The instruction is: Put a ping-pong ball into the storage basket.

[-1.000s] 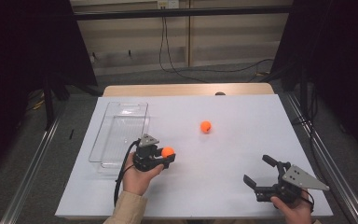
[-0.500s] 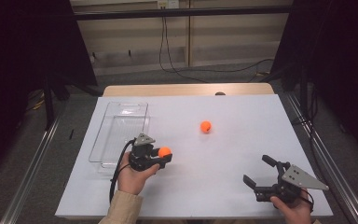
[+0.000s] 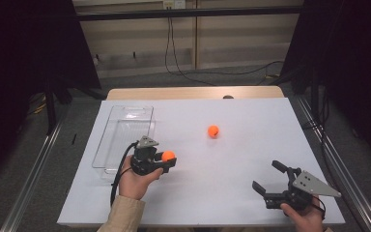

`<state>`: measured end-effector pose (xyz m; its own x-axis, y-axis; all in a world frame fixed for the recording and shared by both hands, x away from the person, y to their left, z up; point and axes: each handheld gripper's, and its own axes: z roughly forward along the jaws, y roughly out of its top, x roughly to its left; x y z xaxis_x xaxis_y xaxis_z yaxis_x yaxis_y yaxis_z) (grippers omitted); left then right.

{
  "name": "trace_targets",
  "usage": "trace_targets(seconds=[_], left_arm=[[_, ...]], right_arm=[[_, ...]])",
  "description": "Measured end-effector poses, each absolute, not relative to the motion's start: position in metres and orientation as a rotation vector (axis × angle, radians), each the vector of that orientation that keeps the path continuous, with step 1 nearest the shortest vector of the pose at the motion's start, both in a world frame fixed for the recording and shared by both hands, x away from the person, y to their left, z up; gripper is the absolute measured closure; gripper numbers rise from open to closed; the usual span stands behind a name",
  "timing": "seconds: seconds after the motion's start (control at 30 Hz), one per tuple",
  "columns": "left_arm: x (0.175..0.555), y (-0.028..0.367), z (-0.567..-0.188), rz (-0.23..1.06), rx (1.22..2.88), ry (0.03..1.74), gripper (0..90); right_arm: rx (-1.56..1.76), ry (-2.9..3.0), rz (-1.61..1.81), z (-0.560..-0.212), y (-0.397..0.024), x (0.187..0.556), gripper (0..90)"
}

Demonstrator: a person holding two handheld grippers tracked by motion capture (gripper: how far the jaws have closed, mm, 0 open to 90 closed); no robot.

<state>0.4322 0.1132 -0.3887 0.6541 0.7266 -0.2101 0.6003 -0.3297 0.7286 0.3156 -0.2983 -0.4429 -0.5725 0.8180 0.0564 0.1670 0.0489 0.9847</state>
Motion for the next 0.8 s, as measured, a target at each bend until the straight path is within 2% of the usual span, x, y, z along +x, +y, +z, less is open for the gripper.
trace_targets(seconds=[0.8], left_arm=[[0.436,0.121,-0.374,0.197,2.031,1.054,51.0]], right_arm=[[0.997,1.783,1.573,-0.443,-0.298,0.316,0.7]])
